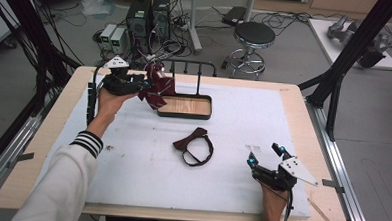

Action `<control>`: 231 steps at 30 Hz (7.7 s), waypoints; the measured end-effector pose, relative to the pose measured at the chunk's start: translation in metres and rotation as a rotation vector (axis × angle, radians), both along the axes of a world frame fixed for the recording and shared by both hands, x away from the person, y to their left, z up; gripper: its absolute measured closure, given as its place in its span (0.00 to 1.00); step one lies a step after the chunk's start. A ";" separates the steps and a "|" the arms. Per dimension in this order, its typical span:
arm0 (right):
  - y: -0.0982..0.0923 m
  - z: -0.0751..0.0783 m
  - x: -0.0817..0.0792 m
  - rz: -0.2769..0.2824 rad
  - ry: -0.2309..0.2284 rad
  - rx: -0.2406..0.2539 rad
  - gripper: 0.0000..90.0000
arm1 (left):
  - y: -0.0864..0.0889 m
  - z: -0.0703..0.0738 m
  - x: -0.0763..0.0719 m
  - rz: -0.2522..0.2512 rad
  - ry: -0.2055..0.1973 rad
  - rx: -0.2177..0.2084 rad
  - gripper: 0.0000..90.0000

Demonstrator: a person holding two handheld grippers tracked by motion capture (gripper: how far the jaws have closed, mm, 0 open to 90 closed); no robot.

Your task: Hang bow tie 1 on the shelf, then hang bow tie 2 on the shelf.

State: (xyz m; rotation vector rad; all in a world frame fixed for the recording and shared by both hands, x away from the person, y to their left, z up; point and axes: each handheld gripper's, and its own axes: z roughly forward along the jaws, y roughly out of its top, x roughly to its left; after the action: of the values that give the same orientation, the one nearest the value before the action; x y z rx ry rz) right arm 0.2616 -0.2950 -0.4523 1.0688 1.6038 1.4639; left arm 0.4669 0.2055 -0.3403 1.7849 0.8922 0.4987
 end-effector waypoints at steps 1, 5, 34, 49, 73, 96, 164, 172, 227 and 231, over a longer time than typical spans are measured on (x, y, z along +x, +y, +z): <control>0.000 0.000 0.000 0.000 0.000 0.000 0.11 | 0.000 0.000 0.000 0.000 0.002 -0.001 0.61; 0.000 0.000 0.000 -0.001 0.000 0.001 0.11 | 0.001 -0.001 0.000 0.008 0.005 -0.011 0.53; 0.001 0.000 0.000 -0.005 -0.001 -0.001 0.11 | 0.038 -0.008 -0.035 -0.030 -0.128 -0.160 0.13; 0.002 0.000 0.000 -0.015 0.003 -0.009 0.11 | 0.054 -0.031 -0.093 -0.065 -0.197 -0.183 0.13; 0.003 0.000 0.000 -0.022 -0.008 -0.024 0.11 | 0.066 -0.088 -0.154 -0.050 -0.290 -0.231 0.13; 0.002 0.000 -0.001 -0.020 -0.009 -0.016 0.11 | 0.069 -0.100 -0.162 -0.037 -0.312 -0.266 0.13; 0.122 0.070 0.107 0.495 0.296 -0.378 0.12 | 0.068 -0.113 -0.159 -0.034 -0.281 -0.251 0.13; 0.128 0.057 0.120 0.537 0.350 -0.415 0.18 | 0.068 -0.113 -0.159 -0.034 -0.281 -0.249 0.13; 0.176 0.026 0.147 0.690 0.438 -0.764 0.41 | 0.068 -0.113 -0.160 -0.027 -0.292 -0.253 0.14; 0.177 0.026 0.147 0.700 0.430 -0.787 0.52 | 0.068 -0.113 -0.160 -0.027 -0.292 -0.253 0.14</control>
State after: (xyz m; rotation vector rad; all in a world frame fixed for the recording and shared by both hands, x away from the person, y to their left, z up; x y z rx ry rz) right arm 0.4082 -0.1181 -0.4266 0.3660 2.7253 0.8062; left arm 0.3071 0.2732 -0.4536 1.4486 0.6926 0.5849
